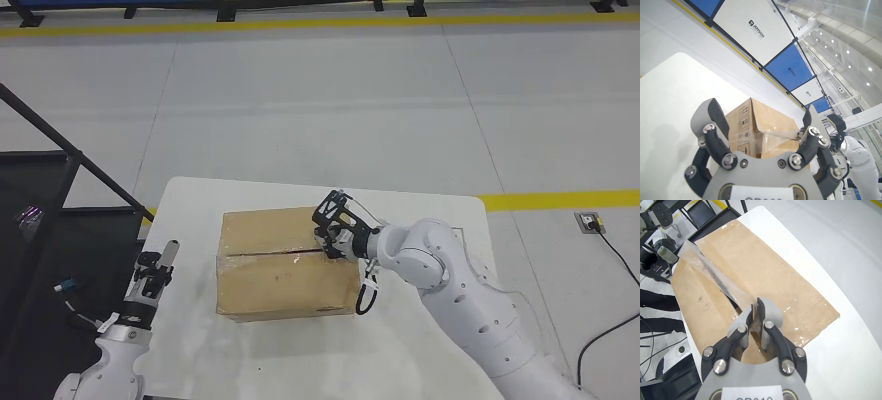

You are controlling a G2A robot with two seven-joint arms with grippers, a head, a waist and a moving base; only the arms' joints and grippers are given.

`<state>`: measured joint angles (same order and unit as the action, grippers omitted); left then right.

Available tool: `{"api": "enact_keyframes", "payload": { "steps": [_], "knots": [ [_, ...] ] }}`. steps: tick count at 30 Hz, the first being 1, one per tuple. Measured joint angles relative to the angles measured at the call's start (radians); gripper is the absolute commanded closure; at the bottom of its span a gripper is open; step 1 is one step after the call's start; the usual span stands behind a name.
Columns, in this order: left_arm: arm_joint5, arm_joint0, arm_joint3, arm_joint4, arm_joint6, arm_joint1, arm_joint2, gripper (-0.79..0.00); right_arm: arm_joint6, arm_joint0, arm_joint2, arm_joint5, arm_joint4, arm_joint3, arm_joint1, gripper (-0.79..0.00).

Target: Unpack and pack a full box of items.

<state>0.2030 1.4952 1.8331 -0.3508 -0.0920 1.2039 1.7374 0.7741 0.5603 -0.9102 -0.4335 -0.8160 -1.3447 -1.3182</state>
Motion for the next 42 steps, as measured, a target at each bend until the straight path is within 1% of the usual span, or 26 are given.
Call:
{"api": "enact_keyframes", "payload": {
  "steps": [6,10,13,16,22,26,28,32,37,42],
  "knots": [
    [0.013,-0.001,0.011,-0.005,-0.018,0.000,-0.015,-0.785,0.044,0.042,-0.031,0.003,0.050,-0.080,0.010,0.000],
    [0.025,-0.009,0.014,-0.005,-0.043,0.001,-0.035,-0.785,0.098,0.067,-0.035,0.066,0.082,-0.148,0.012,0.000],
    [0.031,-0.023,0.007,0.000,-0.069,0.001,-0.054,-0.785,0.152,0.073,-0.029,0.117,0.094,-0.182,0.012,0.000],
    [0.044,-0.040,-0.004,0.029,-0.105,0.001,-0.075,-0.785,0.182,0.077,-0.026,0.175,0.095,-0.202,0.011,0.000],
    [0.059,-0.079,-0.042,0.088,-0.154,0.002,-0.102,-0.785,0.203,0.074,-0.024,0.256,0.120,-0.186,0.006,0.000],
    [0.063,-0.111,-0.077,0.076,-0.138,0.004,-0.125,-0.785,0.196,0.066,-0.019,0.272,0.133,-0.173,0.002,0.000],
    [0.063,-0.128,-0.095,0.083,-0.148,0.005,-0.144,-0.785,0.191,0.064,-0.017,0.272,0.136,-0.164,0.000,0.000],
    [0.068,-0.150,-0.118,0.126,-0.175,0.006,-0.158,-0.785,0.179,0.058,-0.013,0.273,0.143,-0.145,-0.003,0.000],
    [0.067,-0.158,-0.118,0.144,-0.179,0.006,-0.159,-0.785,0.169,0.052,-0.009,0.272,0.153,-0.127,-0.006,0.000],
    [0.080,-0.143,-0.085,0.150,-0.158,0.005,-0.145,-0.785,0.165,0.050,-0.015,0.270,0.159,-0.112,-0.006,0.000]
  ]
}}
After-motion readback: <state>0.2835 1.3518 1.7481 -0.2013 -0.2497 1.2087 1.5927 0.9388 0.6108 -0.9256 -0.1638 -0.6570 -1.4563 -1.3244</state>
